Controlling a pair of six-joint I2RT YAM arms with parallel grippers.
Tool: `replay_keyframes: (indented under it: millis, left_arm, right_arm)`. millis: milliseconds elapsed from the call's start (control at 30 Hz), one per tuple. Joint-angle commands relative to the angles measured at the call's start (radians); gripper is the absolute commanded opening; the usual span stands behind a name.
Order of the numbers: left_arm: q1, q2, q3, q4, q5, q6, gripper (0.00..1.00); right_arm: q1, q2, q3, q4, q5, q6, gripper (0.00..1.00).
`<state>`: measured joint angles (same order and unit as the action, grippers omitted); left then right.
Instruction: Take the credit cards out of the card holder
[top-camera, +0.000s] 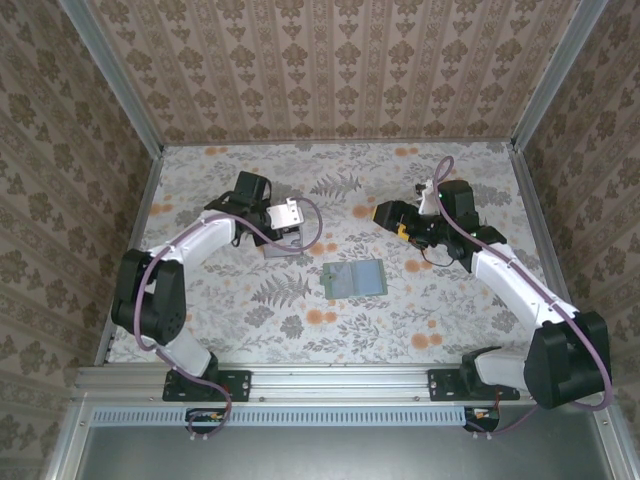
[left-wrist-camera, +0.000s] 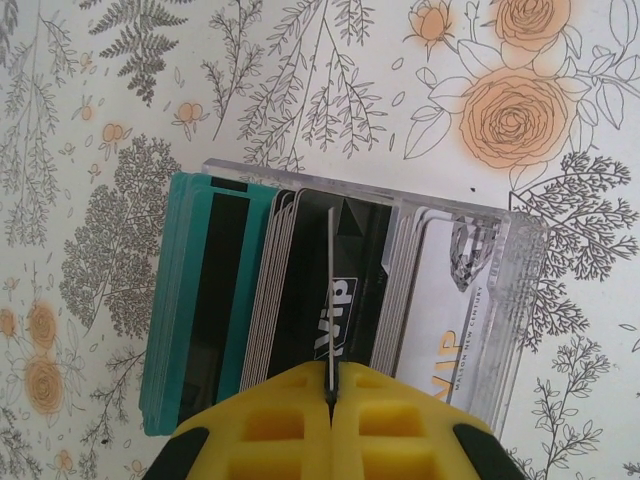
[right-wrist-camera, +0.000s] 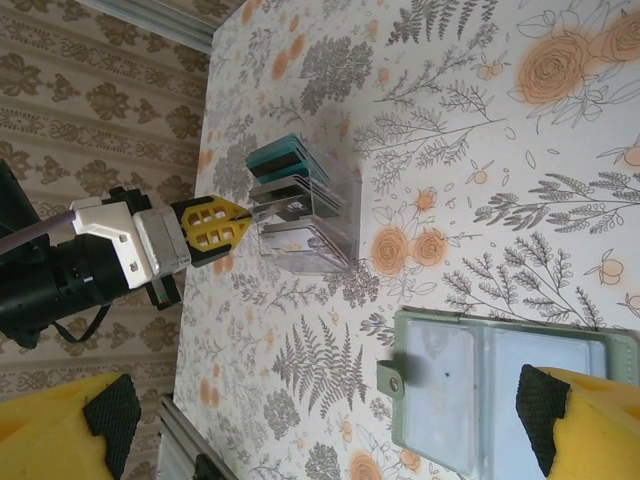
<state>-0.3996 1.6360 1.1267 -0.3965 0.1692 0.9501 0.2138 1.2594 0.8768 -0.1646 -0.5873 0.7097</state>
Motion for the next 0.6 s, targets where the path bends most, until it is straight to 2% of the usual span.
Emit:
replay_keyframes:
  millis: [0,533,567]
  left_arm:
    - [-0.012,0.019,0.043,-0.028,-0.004,0.050,0.00]
    - [-0.019,0.054,0.048,-0.061,-0.046,0.181,0.00]
    - [-0.019,0.056,0.046,-0.057,-0.050,0.181,0.04]
  right_arm:
    - [-0.007,0.008,0.010,0.011,-0.008,-0.006,1.00]
    - [-0.020,0.031,0.014,0.025,-0.022,-0.001,1.00]
    - [-0.019,0.032,0.013,0.025,-0.022,-0.002,1.00]
